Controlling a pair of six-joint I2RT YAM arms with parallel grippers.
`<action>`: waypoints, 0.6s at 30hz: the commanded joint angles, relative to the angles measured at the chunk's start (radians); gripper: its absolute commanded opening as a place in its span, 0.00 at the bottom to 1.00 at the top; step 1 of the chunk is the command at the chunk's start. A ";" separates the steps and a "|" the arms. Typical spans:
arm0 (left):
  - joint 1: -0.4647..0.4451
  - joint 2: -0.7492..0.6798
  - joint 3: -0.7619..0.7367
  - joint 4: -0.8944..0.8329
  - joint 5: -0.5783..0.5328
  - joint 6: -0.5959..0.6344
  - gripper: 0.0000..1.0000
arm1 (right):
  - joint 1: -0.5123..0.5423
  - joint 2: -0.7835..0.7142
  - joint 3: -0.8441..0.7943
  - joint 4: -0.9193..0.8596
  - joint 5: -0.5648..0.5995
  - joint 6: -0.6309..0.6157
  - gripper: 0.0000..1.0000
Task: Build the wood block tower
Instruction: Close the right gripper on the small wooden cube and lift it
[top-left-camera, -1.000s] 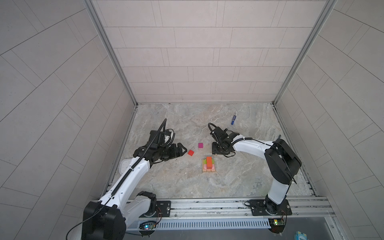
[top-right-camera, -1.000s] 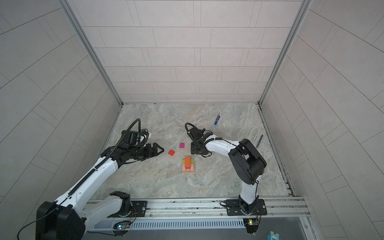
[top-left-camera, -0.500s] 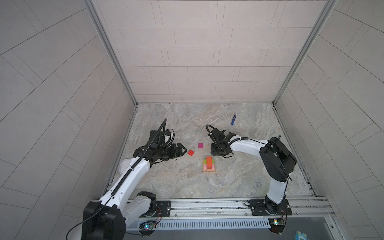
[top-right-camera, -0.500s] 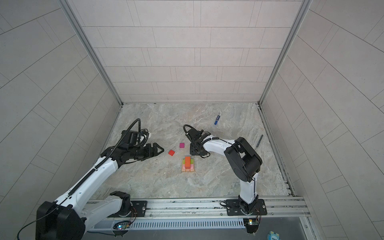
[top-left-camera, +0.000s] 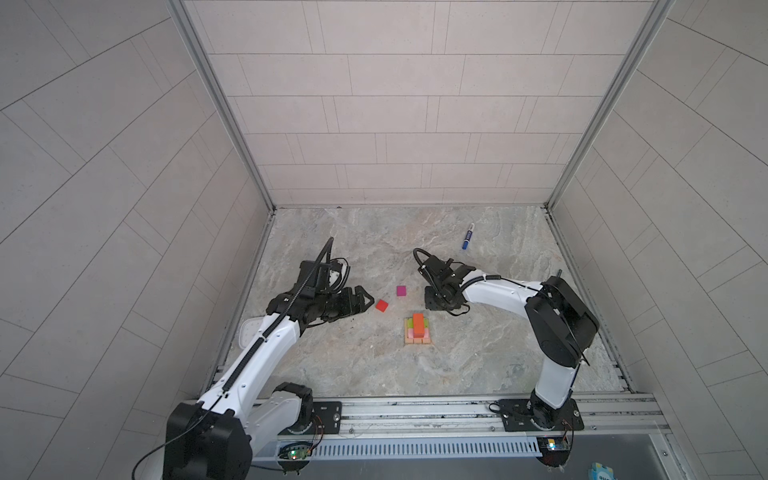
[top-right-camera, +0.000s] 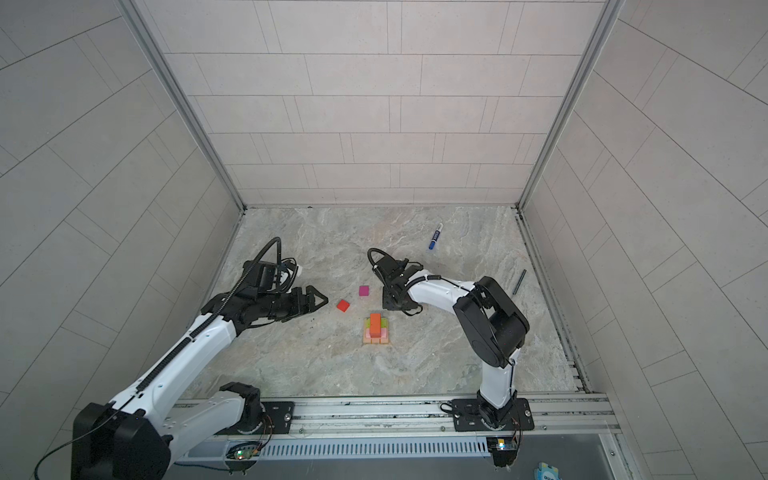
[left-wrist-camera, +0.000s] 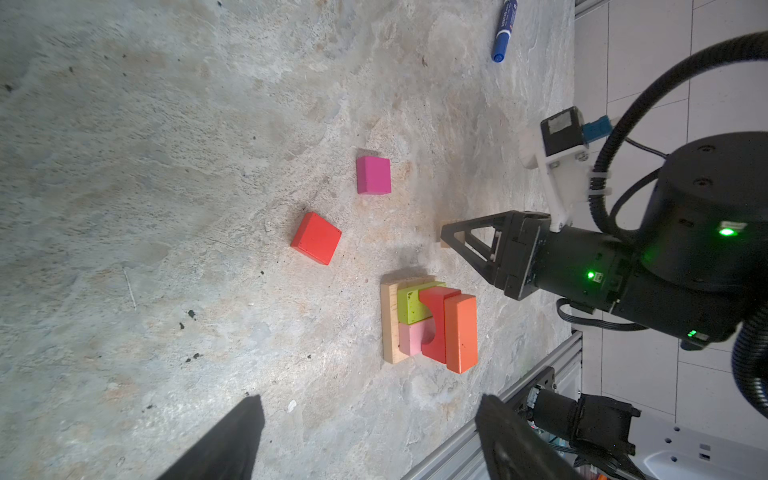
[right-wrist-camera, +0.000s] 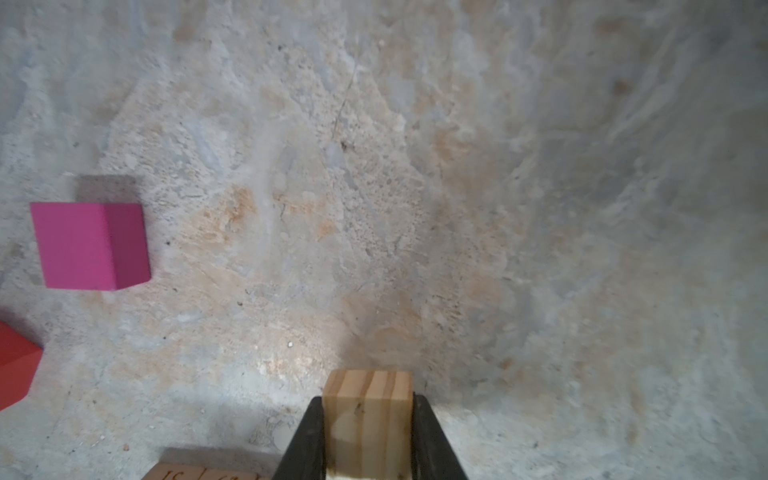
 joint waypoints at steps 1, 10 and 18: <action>-0.006 -0.023 -0.005 -0.011 -0.002 0.007 0.87 | -0.002 -0.065 0.018 -0.082 0.040 -0.010 0.17; -0.006 -0.033 -0.005 -0.014 0.004 0.006 0.87 | 0.004 -0.138 0.066 -0.210 0.017 -0.026 0.16; -0.008 -0.055 -0.006 -0.017 0.005 0.006 0.87 | 0.048 -0.216 0.069 -0.282 0.039 0.003 0.17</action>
